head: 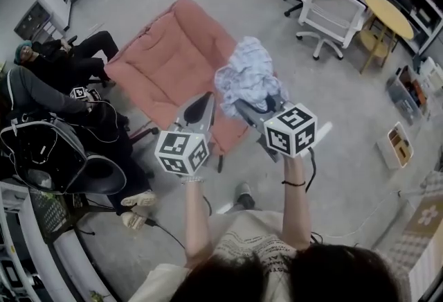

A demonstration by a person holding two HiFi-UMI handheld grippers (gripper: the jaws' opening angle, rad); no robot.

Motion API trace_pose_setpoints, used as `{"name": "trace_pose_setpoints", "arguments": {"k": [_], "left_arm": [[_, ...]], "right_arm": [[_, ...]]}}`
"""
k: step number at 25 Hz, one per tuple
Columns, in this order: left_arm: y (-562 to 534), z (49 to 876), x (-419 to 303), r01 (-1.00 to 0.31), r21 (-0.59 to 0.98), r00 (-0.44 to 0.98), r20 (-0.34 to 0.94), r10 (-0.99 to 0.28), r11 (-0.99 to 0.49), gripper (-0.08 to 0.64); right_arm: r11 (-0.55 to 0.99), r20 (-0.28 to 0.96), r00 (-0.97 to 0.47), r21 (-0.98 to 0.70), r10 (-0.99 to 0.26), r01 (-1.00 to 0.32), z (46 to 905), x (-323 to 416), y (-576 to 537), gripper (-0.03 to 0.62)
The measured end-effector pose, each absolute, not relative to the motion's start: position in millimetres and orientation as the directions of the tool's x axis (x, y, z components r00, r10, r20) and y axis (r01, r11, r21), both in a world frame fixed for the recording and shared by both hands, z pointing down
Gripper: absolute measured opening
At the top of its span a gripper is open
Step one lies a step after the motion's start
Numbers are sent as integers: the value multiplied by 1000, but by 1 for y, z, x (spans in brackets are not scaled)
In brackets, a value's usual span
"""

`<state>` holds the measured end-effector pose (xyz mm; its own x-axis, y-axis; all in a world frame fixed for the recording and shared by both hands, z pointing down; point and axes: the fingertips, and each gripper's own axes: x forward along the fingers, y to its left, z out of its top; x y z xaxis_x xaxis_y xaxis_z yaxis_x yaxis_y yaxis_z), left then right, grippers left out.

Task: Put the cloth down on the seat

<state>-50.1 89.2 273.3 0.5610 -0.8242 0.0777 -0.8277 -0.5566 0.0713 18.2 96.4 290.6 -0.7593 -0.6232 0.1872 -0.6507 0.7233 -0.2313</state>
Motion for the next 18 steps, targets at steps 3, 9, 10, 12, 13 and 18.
{"name": "trace_pose_setpoints", "arguments": {"k": [3,9,10,12,13,18], "left_arm": [[80,269,-48,-818,76,575,70,-815,-571,5],[64,259,-46,-810,57,587,47,-809,-584,5],[65,257,-48,-811,56,584,39,-810,-582,5],[67,256,-53,-815,54,579,30,-815,-577,5],[66,258,-55,-818,52,575,32,-818,-573,5],[46,261,-58,-846,76,531,40,-846,-527,5]], "right_arm": [[717,182,-753,-230,-633,-658,285,20,90,117],[713,170,-747,-223,-643,-665,280,22,75,117],[716,166,-749,-222,-642,-662,279,20,76,117],[719,157,-752,-222,-640,-658,278,17,77,117],[720,155,-753,-224,-639,-657,278,17,76,117],[730,169,-766,-235,-620,-642,281,23,50,117]]}}
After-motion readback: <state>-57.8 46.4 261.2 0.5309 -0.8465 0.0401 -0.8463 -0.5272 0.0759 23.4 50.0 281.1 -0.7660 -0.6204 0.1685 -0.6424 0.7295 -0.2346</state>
